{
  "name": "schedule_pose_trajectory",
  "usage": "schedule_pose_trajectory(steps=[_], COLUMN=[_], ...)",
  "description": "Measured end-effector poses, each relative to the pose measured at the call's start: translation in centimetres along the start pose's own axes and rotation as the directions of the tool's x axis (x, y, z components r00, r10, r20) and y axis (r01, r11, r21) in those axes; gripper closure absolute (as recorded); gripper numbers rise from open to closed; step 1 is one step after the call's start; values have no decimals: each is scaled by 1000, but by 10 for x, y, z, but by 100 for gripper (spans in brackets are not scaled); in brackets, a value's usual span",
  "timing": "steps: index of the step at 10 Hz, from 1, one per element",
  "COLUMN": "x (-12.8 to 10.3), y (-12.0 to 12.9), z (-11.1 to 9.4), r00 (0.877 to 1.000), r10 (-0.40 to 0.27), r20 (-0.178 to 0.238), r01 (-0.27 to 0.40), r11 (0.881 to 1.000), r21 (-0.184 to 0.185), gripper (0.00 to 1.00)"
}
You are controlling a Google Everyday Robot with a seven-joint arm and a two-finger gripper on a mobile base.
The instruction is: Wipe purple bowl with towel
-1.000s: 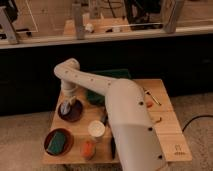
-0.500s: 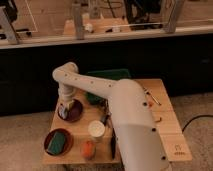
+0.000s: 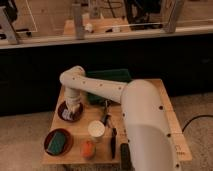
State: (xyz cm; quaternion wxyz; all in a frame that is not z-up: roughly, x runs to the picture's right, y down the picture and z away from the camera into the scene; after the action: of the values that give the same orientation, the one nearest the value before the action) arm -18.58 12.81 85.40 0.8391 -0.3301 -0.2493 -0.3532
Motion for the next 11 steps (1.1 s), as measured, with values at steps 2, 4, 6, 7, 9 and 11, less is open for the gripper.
schedule_pose_trajectory(steps=[2, 4, 6, 7, 9, 11], x=[17, 33, 41, 43, 43, 31], y=[18, 20, 9, -3, -25, -44], z=[-9, -16, -23, -24, -20, -11], r00=[999, 997, 996, 995, 995, 996], r10=[29, 54, 54, 45, 29, -1], r20=[-25, -52, -77, -90, -100, -89], r01=[-29, -53, -53, -44, -28, 0], r11=[1000, 998, 998, 999, 1000, 1000], r21=[6, 15, 17, 15, 5, -2], gripper=[100, 100, 100, 100, 100, 100])
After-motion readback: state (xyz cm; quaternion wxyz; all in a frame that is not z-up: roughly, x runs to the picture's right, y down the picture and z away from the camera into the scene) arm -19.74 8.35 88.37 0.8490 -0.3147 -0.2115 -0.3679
